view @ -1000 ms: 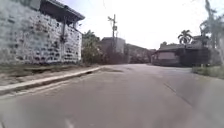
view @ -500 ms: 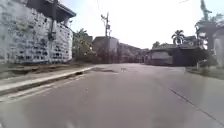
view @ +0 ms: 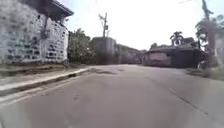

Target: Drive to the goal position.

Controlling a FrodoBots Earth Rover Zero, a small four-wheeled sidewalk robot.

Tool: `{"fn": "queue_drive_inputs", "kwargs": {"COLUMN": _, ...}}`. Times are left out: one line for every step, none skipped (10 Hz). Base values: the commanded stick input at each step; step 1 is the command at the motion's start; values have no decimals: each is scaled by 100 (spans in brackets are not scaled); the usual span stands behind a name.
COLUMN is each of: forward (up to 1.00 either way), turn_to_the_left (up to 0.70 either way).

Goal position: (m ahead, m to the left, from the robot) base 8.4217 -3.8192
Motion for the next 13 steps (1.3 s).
{"fn": "queue_drive_inputs", "kwargs": {"forward": 100, "turn_to_the_left": 0}}
{"fn": "queue_drive_inputs", "kwargs": {"forward": 100, "turn_to_the_left": 0}}
{"fn": "queue_drive_inputs", "kwargs": {"forward": 100, "turn_to_the_left": 0}}
{"fn": "queue_drive_inputs", "kwargs": {"forward": 100, "turn_to_the_left": -13}}
{"fn": "queue_drive_inputs", "kwargs": {"forward": 100, "turn_to_the_left": -29}}
{"fn": "queue_drive_inputs", "kwargs": {"forward": 100, "turn_to_the_left": -40}}
{"fn": "queue_drive_inputs", "kwargs": {"forward": 100, "turn_to_the_left": -40}}
{"fn": "queue_drive_inputs", "kwargs": {"forward": 100, "turn_to_the_left": -11}}
{"fn": "queue_drive_inputs", "kwargs": {"forward": 100, "turn_to_the_left": 0}}
{"fn": "queue_drive_inputs", "kwargs": {"forward": 100, "turn_to_the_left": 0}}
{"fn": "queue_drive_inputs", "kwargs": {"forward": 100, "turn_to_the_left": 0}}
{"fn": "queue_drive_inputs", "kwargs": {"forward": 100, "turn_to_the_left": 0}}
{"fn": "queue_drive_inputs", "kwargs": {"forward": 100, "turn_to_the_left": 0}}
